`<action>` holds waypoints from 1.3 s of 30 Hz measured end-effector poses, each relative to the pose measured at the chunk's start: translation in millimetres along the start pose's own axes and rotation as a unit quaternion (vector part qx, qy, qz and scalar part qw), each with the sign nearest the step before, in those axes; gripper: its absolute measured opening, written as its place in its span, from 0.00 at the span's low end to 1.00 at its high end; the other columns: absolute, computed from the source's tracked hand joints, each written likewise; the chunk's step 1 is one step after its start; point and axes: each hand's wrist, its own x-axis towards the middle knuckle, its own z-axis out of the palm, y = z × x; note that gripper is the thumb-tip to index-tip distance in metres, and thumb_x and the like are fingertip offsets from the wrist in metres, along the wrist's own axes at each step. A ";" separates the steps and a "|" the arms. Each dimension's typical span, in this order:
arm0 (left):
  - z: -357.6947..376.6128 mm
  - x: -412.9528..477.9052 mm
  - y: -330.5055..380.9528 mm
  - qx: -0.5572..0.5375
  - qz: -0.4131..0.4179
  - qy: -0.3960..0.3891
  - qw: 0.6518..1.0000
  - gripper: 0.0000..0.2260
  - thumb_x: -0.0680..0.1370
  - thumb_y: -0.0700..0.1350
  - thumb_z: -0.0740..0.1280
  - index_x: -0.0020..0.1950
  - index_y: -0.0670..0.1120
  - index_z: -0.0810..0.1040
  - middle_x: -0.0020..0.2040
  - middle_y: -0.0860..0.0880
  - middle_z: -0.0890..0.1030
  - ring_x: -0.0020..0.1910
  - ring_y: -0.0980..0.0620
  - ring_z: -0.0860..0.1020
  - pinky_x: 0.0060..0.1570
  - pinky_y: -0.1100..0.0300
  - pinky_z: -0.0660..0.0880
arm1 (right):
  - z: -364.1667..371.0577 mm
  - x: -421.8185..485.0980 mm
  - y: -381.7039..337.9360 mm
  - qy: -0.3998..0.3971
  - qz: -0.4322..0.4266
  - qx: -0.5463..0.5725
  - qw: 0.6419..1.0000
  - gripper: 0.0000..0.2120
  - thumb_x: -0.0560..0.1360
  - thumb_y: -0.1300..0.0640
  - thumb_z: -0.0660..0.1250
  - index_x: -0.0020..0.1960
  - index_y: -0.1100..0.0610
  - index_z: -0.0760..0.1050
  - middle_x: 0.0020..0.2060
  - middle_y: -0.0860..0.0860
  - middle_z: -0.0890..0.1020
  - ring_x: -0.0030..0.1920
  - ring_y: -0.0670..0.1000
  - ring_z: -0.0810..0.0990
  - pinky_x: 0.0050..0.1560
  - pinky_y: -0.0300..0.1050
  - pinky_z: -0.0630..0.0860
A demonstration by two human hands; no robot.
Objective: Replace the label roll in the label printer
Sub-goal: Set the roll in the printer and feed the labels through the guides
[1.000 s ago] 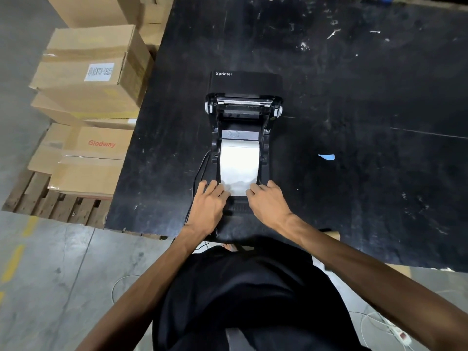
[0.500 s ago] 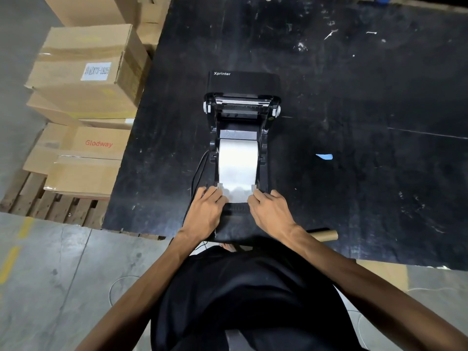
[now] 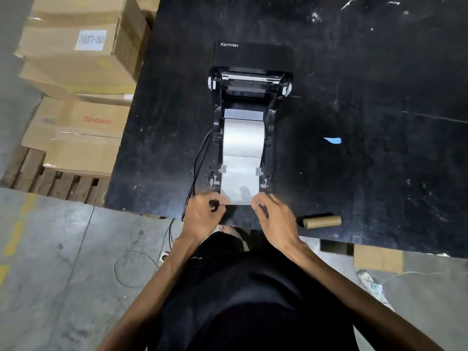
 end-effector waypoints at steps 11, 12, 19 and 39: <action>9.2 15.5 -2.7 -0.198 -0.167 0.069 0.963 0.13 0.71 0.31 0.78 0.38 0.47 0.79 0.31 0.51 0.81 0.31 0.60 0.79 0.51 0.59 0.79 | 11.0 0.6 13.0 0.040 0.211 0.262 0.941 0.14 0.73 0.43 0.74 0.42 0.55 0.84 0.34 0.46 0.86 0.36 0.46 0.86 0.40 0.37 0.81; 10.3 15.7 -4.3 -0.191 -0.165 0.069 0.965 0.12 0.71 0.32 0.78 0.39 0.46 0.79 0.31 0.52 0.82 0.32 0.58 0.80 0.52 0.59 0.80 | 11.2 5.4 12.7 0.055 0.256 0.298 0.918 0.14 0.73 0.44 0.76 0.42 0.56 0.84 0.35 0.48 0.87 0.37 0.48 0.87 0.42 0.40 0.82; 13.0 10.2 -16.6 -0.156 -0.145 0.076 0.974 0.05 0.71 0.37 0.79 0.37 0.42 0.85 0.47 0.60 0.84 0.46 0.66 0.81 0.47 0.81 0.71 | 7.3 15.5 9.4 0.039 0.336 0.395 0.854 0.06 0.70 0.59 0.80 0.44 0.55 0.84 0.34 0.48 0.87 0.31 0.44 0.85 0.32 0.32 0.77; 11.0 -9.3 -22.5 -0.086 -0.130 0.033 0.987 0.10 0.72 0.36 0.77 0.53 0.44 0.86 0.38 0.52 0.86 0.33 0.64 0.82 0.41 0.76 0.74 | 6.4 -4.2 16.2 -0.001 0.268 0.248 0.931 0.05 0.72 0.60 0.78 0.48 0.56 0.86 0.39 0.48 0.88 0.32 0.42 0.84 0.36 0.29 0.76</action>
